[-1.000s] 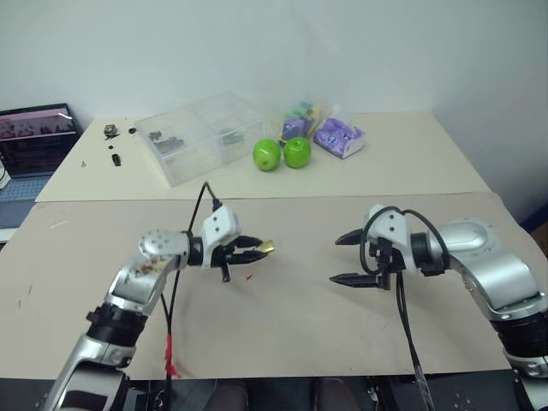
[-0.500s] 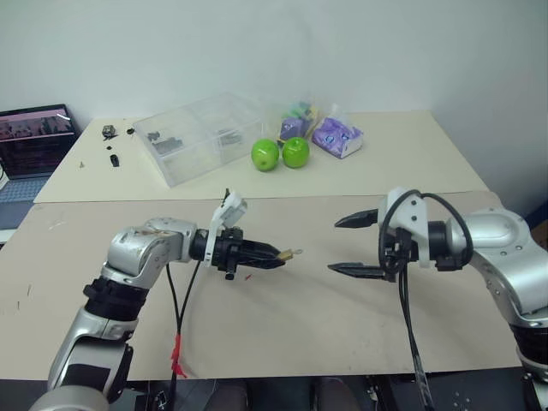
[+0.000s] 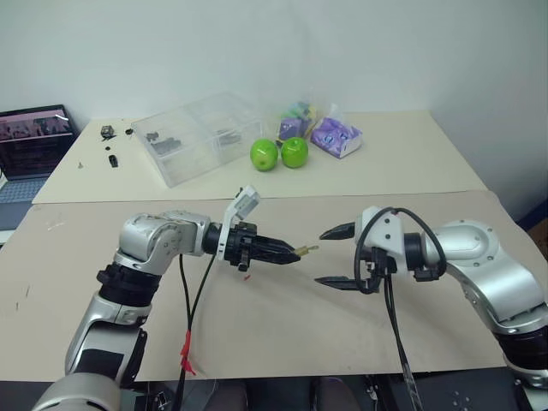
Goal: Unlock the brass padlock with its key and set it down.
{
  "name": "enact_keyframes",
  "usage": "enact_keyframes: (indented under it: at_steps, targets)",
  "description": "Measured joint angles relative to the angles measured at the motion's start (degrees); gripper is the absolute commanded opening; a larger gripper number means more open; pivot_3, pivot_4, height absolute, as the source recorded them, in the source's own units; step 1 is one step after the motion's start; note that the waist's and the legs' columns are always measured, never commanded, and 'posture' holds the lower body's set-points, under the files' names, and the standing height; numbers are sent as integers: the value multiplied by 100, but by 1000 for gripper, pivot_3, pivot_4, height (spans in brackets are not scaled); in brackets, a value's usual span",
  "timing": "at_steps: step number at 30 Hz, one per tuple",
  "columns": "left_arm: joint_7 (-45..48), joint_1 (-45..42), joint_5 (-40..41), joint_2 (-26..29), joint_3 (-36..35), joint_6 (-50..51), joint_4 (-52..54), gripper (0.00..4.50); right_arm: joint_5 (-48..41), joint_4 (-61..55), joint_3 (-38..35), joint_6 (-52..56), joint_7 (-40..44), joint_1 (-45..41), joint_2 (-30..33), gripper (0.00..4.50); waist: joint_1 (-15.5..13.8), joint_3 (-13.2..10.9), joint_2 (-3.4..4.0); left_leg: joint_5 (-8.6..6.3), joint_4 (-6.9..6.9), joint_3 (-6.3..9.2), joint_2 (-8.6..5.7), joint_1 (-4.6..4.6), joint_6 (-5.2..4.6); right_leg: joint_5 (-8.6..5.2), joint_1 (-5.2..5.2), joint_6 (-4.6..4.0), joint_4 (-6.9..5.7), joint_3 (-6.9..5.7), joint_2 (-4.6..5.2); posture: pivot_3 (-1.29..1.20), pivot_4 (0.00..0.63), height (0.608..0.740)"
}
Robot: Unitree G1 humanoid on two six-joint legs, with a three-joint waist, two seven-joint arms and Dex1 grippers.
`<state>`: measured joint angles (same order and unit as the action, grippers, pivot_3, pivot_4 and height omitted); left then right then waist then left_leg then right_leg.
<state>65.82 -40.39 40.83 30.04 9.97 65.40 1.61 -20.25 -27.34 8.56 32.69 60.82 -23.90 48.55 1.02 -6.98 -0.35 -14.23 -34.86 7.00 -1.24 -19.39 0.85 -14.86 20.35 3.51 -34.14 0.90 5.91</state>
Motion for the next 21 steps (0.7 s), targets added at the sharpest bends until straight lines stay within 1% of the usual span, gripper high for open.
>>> enact_keyframes:
  at_steps: [4,7,13,14,21]
  targets:
    - [-31,108,44,104,-1,112,83,800,-19,90,0,-3,21,-27,-1,4500,0,0,0,0,0,-1,-1,-2,0,1,-1,-1,-1,1,1,0,150,740]
    - [-70,130,111,115,-1,122,144,800,-107,88,-1,33,59,-57,0,3778,-2,0,0,0,0,0,0,-1,0,1,0,-1,0,0,0,0,150,740]
    - [-167,150,213,177,-4,191,264,800,-166,87,-2,122,68,-59,0,1684,-9,0,0,0,0,0,0,0,0,1,0,-1,1,1,0,0,150,740]
    - [-186,189,223,191,-6,208,282,800,-205,84,-3,153,50,-62,0,1402,-9,0,0,0,0,0,0,-1,0,1,0,-1,0,1,0,0,150,740]
    - [-224,228,227,191,-6,220,284,800,-377,-2,-28,307,6,-219,-6,1402,-9,0,0,0,0,0,0,0,0,1,0,-2,1,0,0,0,150,740]
